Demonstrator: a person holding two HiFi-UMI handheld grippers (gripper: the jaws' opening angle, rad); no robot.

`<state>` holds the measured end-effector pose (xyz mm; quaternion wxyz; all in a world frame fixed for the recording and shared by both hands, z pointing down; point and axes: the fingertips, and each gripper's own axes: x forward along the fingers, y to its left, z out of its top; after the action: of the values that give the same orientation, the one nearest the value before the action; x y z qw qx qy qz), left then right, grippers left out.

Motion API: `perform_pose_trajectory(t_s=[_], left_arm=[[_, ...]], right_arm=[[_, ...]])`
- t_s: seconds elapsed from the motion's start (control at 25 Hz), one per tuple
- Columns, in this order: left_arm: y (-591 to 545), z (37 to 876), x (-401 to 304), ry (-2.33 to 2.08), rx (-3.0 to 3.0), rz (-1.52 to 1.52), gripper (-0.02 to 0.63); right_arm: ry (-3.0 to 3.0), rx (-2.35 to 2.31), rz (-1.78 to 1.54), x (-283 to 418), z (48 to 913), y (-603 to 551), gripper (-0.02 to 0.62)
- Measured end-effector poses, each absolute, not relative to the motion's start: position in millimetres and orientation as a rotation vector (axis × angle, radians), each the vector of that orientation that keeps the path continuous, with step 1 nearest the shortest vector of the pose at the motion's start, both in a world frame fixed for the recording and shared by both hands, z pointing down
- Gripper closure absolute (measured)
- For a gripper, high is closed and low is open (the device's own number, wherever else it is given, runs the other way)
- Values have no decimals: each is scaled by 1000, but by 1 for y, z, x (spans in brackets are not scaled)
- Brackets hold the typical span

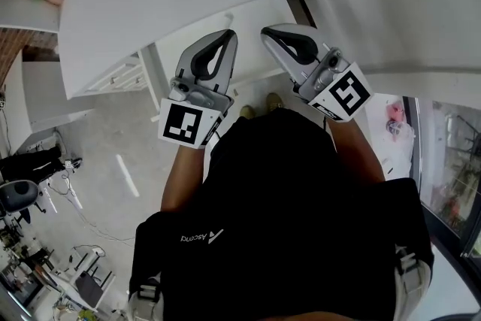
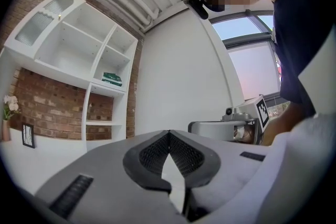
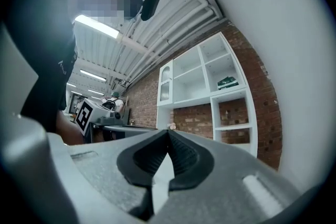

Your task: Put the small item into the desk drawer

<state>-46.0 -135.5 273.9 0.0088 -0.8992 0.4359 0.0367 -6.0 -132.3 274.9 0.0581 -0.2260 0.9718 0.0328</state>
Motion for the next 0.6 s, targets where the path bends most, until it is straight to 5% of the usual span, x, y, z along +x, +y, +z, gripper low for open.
perform_pose_trajectory(t_s=[0.6], left_arm=[[-128, 270, -34, 1330, -2803, 147, 607]], right_arm=[[2961, -698, 125, -1, 279, -124, 595]])
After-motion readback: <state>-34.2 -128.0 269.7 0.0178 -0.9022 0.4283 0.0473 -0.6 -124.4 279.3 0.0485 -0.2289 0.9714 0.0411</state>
